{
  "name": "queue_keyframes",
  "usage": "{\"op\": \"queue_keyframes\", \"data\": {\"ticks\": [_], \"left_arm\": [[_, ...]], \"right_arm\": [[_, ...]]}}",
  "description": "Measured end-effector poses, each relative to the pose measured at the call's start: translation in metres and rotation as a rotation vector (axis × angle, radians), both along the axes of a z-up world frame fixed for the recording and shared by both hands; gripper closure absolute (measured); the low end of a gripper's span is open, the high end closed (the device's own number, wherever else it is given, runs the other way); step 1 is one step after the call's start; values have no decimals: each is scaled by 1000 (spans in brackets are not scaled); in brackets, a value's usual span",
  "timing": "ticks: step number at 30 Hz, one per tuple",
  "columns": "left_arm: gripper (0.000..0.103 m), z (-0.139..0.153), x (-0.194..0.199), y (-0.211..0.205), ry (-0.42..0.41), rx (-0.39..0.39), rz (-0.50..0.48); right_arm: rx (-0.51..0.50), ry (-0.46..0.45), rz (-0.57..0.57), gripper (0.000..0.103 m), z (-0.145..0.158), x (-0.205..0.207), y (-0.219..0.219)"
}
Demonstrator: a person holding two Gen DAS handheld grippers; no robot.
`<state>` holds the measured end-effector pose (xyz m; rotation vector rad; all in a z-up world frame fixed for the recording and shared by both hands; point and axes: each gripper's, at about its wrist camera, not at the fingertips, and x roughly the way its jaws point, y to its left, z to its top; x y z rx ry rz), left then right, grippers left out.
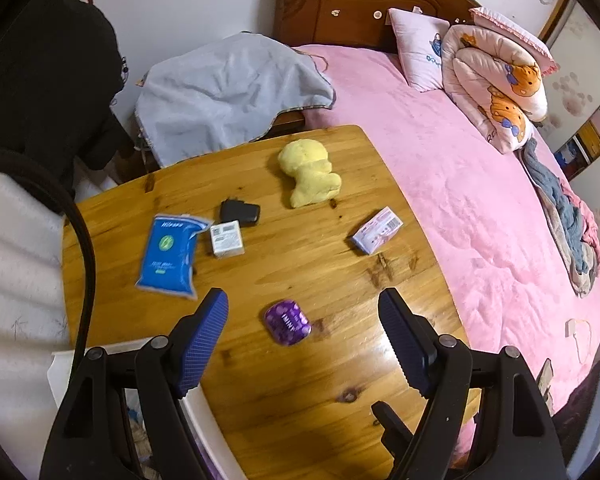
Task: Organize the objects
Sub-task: 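Move both tools back over the remaining items on the table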
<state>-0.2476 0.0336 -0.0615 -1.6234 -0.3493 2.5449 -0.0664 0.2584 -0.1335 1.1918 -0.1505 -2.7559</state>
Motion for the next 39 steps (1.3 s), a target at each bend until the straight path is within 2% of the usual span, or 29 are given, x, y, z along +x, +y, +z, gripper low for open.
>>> {"op": "queue_keyframes", "data": {"ticks": [8, 14, 19, 24, 26, 32, 35, 39], "left_arm": [[22, -20, -37, 9, -38, -7, -26], [22, -45, -77, -2, -103, -5, 11], [22, -73, -113, -18, -180, 8, 58], [22, -104, -141, -24, -233, -75, 45], [16, -118, -149, -22, -254, -102, 9], [12, -155, -163, -11, -271, -228, -105], [12, -170, -168, -14, -291, -264, -110], [12, -189, -175, -15, -314, -273, -131]], "right_arm": [[39, -62, -87, 28, -32, -33, 34], [-96, -149, -185, 28, -59, -73, 81], [-184, -261, -250, 28, -98, -112, 106], [-199, -308, -285, 28, -122, -139, 108], [-210, -322, -312, 28, -132, -149, 109], [-230, -349, -397, 28, -146, -165, 112], [-226, -363, -428, 28, -152, -171, 111], [-207, -379, -460, 28, -159, -180, 110]]}}
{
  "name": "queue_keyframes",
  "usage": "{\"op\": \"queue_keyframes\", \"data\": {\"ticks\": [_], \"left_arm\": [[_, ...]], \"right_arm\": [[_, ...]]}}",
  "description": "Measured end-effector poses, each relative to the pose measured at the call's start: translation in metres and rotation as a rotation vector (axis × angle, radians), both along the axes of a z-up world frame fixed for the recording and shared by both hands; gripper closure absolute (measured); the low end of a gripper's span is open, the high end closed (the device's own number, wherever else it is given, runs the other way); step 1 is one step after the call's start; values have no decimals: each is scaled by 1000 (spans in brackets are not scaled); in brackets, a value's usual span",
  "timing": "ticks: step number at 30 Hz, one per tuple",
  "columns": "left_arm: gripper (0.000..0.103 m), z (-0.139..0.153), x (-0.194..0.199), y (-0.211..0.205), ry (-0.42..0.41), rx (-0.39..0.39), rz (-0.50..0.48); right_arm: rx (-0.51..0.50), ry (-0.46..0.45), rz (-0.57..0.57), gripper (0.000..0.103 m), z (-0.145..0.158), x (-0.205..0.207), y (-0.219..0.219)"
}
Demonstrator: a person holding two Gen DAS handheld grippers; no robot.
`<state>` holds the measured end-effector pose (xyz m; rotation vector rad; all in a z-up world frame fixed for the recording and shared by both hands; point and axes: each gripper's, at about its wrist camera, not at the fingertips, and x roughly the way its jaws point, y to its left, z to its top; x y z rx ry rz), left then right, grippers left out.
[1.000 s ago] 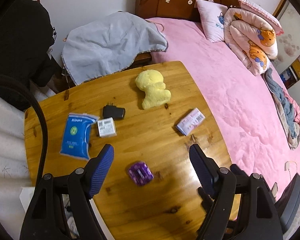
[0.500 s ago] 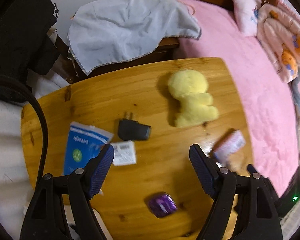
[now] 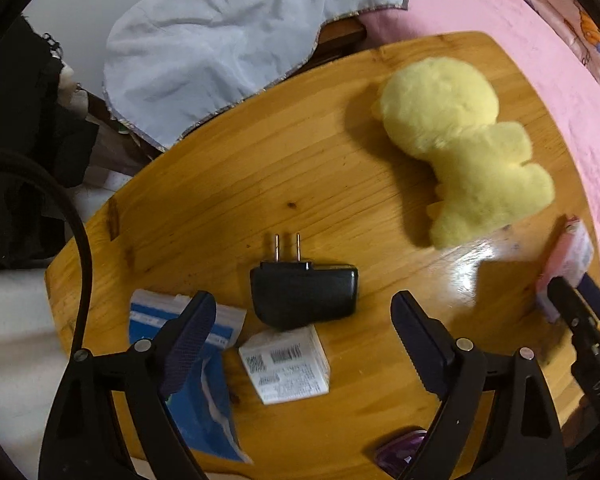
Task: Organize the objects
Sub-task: 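Grasp the black charger with the left tool while the right tool grasps the pink-white packet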
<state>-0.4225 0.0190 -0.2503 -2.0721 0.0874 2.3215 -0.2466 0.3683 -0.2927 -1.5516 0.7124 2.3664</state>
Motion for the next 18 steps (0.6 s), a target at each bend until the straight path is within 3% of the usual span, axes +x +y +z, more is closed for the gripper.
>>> {"op": "queue_keyframes", "data": {"ticks": [10, 13, 18], "left_arm": [[12, -22, -4, 2, -15, 21, 14], [13, -25, -2, 0, -18, 47, 32], [23, -23, -3, -1, 0, 85, 59]], "right_arm": [[215, -36, 63, 28, -5, -16, -25], [284, -45, 87, 39, -6, -18, -32], [284, -32, 102, 56, -5, -18, -31]]}}
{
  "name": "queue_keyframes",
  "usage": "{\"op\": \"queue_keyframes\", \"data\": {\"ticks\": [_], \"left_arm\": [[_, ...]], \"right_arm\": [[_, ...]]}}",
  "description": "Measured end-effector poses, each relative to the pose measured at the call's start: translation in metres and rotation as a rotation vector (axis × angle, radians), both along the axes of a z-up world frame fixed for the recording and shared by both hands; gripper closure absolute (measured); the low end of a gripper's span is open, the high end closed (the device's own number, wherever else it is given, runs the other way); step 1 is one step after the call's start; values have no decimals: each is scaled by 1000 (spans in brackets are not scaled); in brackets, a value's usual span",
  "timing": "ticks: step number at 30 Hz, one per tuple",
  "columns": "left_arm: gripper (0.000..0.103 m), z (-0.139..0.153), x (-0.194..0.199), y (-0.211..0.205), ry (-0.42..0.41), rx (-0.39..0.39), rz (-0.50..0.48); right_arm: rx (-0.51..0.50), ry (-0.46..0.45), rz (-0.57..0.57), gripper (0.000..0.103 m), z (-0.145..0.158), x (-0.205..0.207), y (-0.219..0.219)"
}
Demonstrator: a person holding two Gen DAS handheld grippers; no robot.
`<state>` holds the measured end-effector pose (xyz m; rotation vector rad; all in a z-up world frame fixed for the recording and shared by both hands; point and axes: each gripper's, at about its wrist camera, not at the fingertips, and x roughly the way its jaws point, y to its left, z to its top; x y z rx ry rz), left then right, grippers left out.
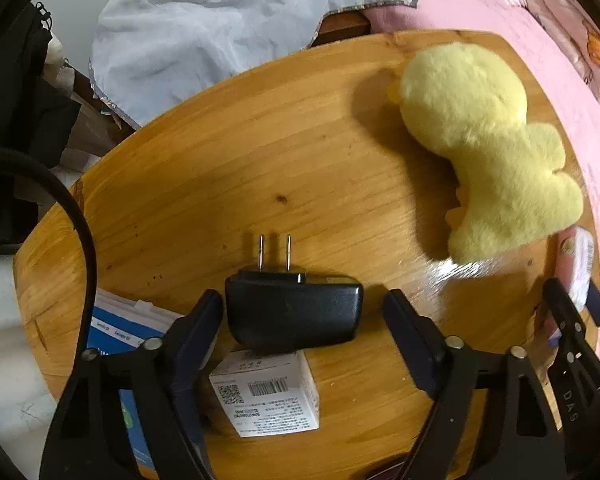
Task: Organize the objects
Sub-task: 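Grasp the black charger with the left tool while the right tool grasps the pink-white packet, then lift the charger and packet and carry both over the tray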
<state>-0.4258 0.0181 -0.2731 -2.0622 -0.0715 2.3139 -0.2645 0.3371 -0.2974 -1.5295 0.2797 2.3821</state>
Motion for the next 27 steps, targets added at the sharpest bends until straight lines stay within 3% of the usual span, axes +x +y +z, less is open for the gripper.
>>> {"op": "queue_keyframes", "data": {"ticks": [5, 16, 27], "left_arm": [[37, 2, 0, -1, 17, 34, 5], [37, 11, 11, 7, 43, -20, 6], [37, 72, 36, 14, 151, 57, 28]], "right_arm": [[-15, 5, 15, 63, 0, 5, 2], [-96, 36, 26, 67, 13, 30, 5], [-109, 113, 59, 67, 54, 68, -2]]}}
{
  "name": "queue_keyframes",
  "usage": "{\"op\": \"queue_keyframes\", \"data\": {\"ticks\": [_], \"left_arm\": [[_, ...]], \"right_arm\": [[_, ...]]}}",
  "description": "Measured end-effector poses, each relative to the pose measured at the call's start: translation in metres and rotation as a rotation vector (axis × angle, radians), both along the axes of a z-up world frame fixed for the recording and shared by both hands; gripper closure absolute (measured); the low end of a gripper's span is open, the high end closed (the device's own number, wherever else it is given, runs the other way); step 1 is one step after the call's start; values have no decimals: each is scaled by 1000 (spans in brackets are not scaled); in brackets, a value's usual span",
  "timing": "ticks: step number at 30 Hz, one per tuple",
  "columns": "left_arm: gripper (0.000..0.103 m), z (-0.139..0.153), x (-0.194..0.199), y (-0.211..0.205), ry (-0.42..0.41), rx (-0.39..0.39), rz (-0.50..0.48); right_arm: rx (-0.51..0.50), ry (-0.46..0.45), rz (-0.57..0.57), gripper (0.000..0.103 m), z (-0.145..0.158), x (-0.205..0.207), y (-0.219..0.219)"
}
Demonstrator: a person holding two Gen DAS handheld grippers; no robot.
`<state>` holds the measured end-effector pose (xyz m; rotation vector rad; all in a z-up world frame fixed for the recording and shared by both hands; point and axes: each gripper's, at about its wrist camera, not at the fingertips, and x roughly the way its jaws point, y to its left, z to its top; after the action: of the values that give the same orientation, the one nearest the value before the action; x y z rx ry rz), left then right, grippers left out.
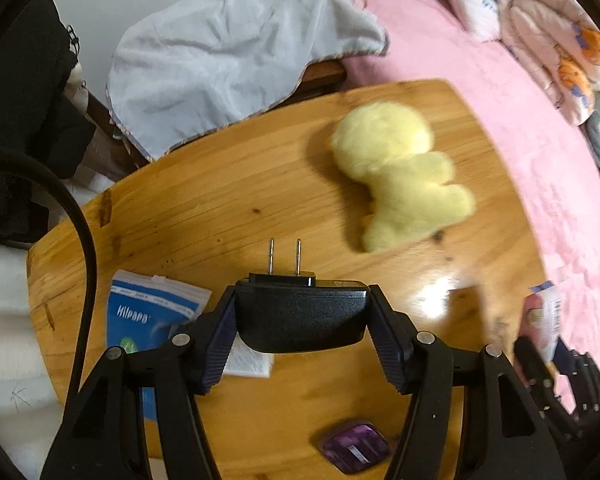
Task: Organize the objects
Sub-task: 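Lift the charger and packet and carry both over the tray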
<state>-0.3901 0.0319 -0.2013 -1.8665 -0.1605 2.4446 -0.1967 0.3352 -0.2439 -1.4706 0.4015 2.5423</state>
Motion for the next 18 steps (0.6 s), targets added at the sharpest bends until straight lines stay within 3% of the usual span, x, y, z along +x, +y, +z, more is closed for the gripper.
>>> {"op": "queue_keyframes", "data": {"ticks": [9, 18], "left_arm": [[37, 67, 52, 0, 83, 105, -16], [37, 126, 128, -25, 155, 173, 2]], "right_arm": [[12, 91, 46, 68, 50, 40, -22], [22, 199, 141, 68, 109, 96, -63]]}}
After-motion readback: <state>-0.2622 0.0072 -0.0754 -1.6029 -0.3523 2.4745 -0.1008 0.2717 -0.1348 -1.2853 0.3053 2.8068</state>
